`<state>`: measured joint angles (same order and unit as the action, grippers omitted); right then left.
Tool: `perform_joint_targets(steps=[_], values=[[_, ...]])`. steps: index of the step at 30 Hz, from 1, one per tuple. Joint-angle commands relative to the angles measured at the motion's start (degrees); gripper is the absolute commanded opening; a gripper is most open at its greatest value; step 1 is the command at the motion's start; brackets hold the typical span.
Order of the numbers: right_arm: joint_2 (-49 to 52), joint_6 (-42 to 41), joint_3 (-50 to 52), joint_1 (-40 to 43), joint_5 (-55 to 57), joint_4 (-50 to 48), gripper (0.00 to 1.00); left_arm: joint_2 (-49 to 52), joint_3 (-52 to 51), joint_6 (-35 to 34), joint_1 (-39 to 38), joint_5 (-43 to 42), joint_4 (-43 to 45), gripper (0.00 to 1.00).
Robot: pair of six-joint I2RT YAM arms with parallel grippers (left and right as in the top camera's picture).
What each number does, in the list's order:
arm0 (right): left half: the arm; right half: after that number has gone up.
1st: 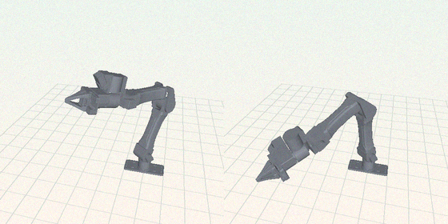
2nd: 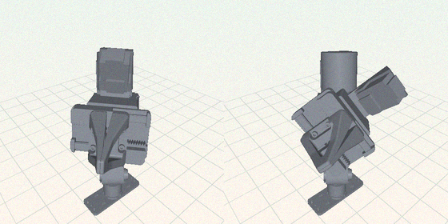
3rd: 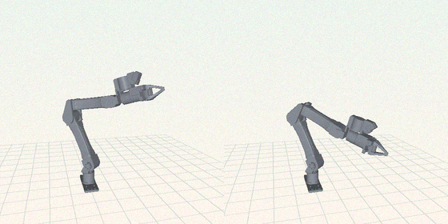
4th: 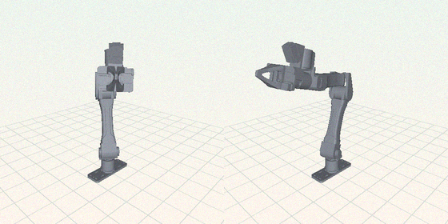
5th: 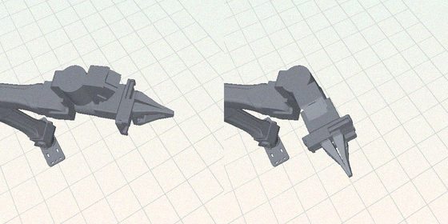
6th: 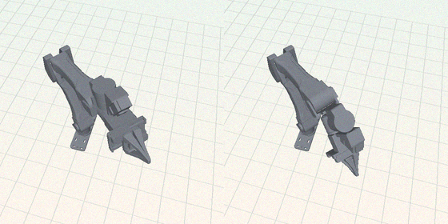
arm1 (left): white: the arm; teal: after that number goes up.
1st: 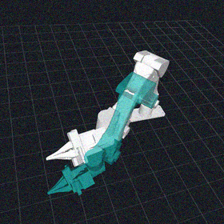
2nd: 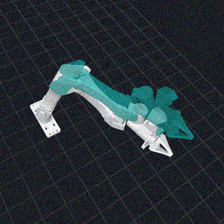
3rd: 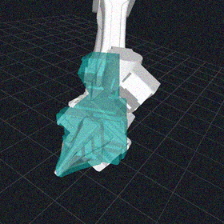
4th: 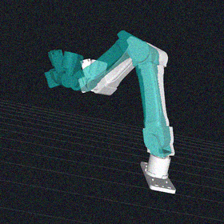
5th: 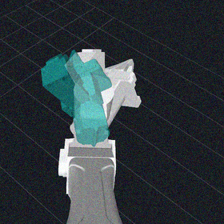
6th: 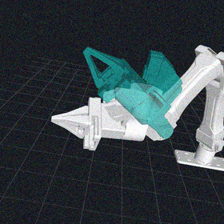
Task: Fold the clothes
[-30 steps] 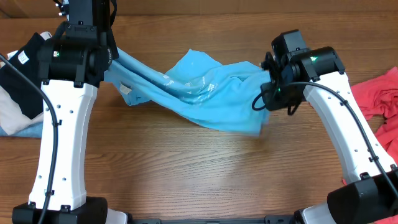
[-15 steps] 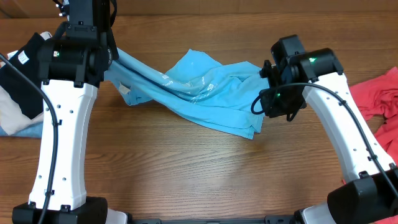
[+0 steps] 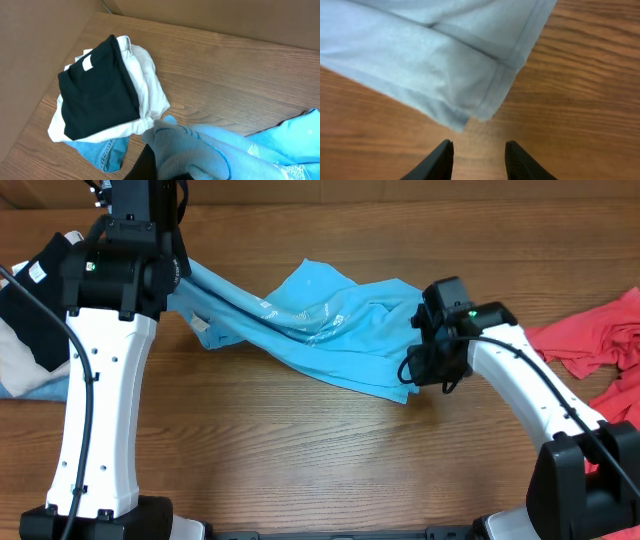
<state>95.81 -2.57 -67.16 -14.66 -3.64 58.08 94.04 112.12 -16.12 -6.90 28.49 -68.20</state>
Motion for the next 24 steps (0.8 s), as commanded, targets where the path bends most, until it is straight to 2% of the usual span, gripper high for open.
perform_joint_targets(steps=[1,5,6,11,12,14,15,19,24], values=[[1.7,-1.1,2.9,0.3,1.0,-3.9,0.38,0.4,0.9,-0.8,-0.2,-0.1,0.0,0.05],[3.8,-1.1,5.3,0.3,0.9,-9.0,0.36,0.4,0.9,-0.8,-0.2,0.0,-0.3,0.04],[4.4,-1.2,5.5,0.3,0.9,-9.9,0.34,0.4,0.9,-0.8,-0.2,0.0,-0.4,0.04],[6.5,-1.2,5.7,0.3,0.5,-11.3,0.30,0.4,0.9,-0.8,-0.2,0.0,-0.5,0.05],[6.5,-1.2,5.7,0.3,0.5,-11.4,0.26,0.4,0.9,-0.8,-0.2,0.0,-0.5,0.04],[6.5,-1.2,5.7,0.3,0.5,-11.9,0.06,0.4,0.9,-0.8,-0.2,0.0,-0.5,0.05],[6.5,-1.2,5.7,0.3,0.5,-12.2,0.04,0.4,0.9,-0.8,-0.2,0.0,-0.5,0.04],[6.2,-1.1,4.7,0.3,0.6,-12.7,0.04,0.4,0.9,-0.8,-0.2,0.0,-0.5,0.04],[4.0,-1.1,-2.3,2.1,1.2,-11.6,0.04,0.4,0.9,-0.8,-0.2,0.0,-0.6,0.04]])
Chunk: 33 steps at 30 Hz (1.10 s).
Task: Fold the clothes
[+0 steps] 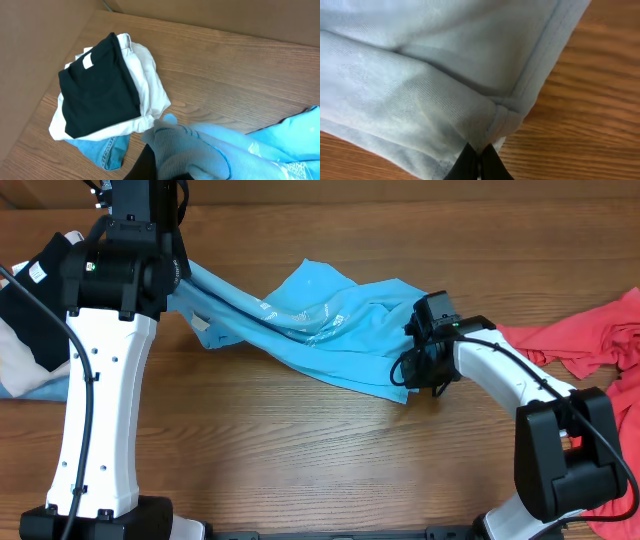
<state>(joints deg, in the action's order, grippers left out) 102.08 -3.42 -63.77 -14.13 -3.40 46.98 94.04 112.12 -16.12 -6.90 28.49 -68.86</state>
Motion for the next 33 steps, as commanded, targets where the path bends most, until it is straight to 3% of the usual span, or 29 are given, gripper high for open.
perform_joint_targets(steps=[1,9,19,33], values=[[-2.7,-0.3,-8.0,2.3,1.2,-0.2,0.04,0.4,0.9,-0.8,-0.2,0.0,0.1,0.04],[-3.1,0.4,-21.8,6.0,1.2,6.1,0.04,0.4,0.9,-0.8,-0.2,0.0,0.1,0.05],[-3.1,0.4,-22.2,6.0,1.2,14.3,0.04,0.4,0.9,-0.8,-0.2,0.0,0.2,0.05],[-3.1,0.3,-20.9,6.0,-3.4,37.8,0.07,0.4,0.9,-0.8,-0.2,0.0,0.1,0.05]])
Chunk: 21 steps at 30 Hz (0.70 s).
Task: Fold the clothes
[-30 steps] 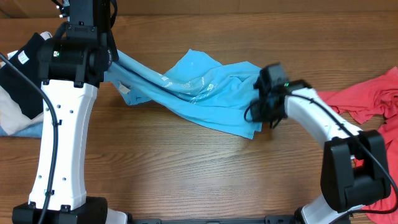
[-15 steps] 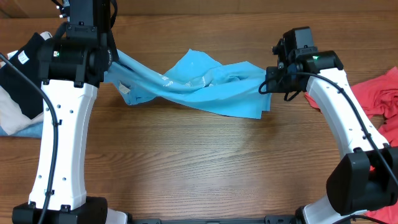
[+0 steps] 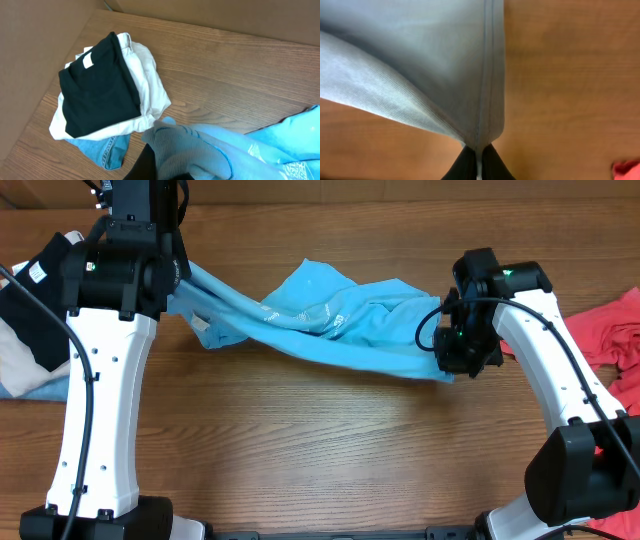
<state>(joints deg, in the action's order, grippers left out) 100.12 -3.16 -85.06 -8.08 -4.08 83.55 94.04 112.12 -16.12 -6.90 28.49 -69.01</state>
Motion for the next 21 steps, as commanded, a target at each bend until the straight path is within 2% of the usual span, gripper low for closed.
perform_joint_targets(steps=[1,6,15,16,18,21], values=[[-1.1,0.0,0.9,0.0,-3.3,1.9,0.07,0.4,0.9,-0.8,-0.2,0.0,0.2,0.05],[-1.1,-3.3,6.4,0.0,-3.6,0.0,0.07,0.4,0.9,-0.8,-0.2,0.0,0.2,0.05],[-1.1,-10.8,22.8,0.0,-3.8,-9.3,0.07,0.4,0.9,-0.6,-0.2,0.0,-0.1,0.05],[-1.1,-11.8,24.1,0.0,-3.7,-10.3,0.08,0.4,0.9,-0.7,-0.2,0.0,-0.1,0.05],[-1.1,-12.9,26.1,0.0,-3.7,-12.4,0.21,0.4,0.9,-0.6,-0.2,0.0,-0.1,0.05],[-1.1,-15.2,27.6,0.0,-3.8,-14.2,0.23,0.4,0.9,-0.6,-0.2,0.0,-0.2,0.05]])
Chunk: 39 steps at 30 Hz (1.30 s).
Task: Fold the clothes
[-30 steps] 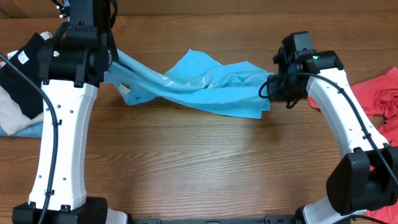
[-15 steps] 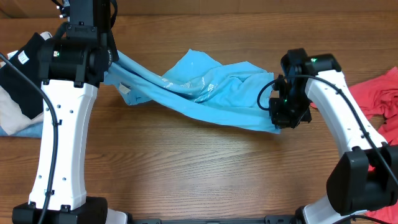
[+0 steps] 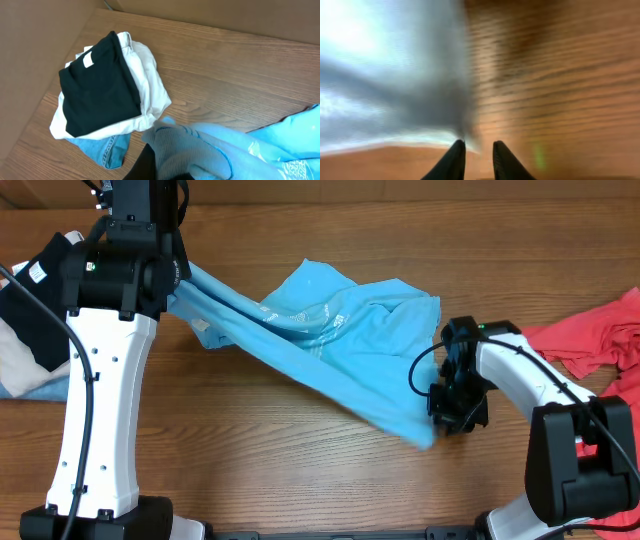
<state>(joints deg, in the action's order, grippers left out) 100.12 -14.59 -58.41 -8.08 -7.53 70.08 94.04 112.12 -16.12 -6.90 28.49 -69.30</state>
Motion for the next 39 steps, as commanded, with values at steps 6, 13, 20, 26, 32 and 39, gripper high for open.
perform_joint_targets(steps=[6,13,20,26,32,39], values=[[-1.1,-2.9,1.4,-0.1,-4.3,-0.4,0.24,0.4,0.9,-0.6,-0.2,0.0,0.2,0.05],[-1.1,5.4,4.0,-1.0,-15.7,-1.2,0.24,0.4,0.9,-0.6,-0.2,0.0,0.1,0.05],[-1.1,5.4,4.1,-10.0,-13.3,-7.0,0.25,0.4,0.9,-0.8,-0.2,-0.4,0.1,0.06],[-1.1,-2.4,4.1,-18.9,0.2,-10.1,0.36,0.4,0.9,-0.8,-0.2,-1.6,0.1,0.06],[-1.1,-2.4,4.1,-23.6,-0.2,-12.7,0.43,0.4,0.9,-0.8,-0.2,-1.6,0.1,0.06],[-1.1,-3.1,4.1,-26.8,-0.6,-13.9,0.50,0.4,0.9,-0.8,-0.2,-1.6,0.1,0.06]])
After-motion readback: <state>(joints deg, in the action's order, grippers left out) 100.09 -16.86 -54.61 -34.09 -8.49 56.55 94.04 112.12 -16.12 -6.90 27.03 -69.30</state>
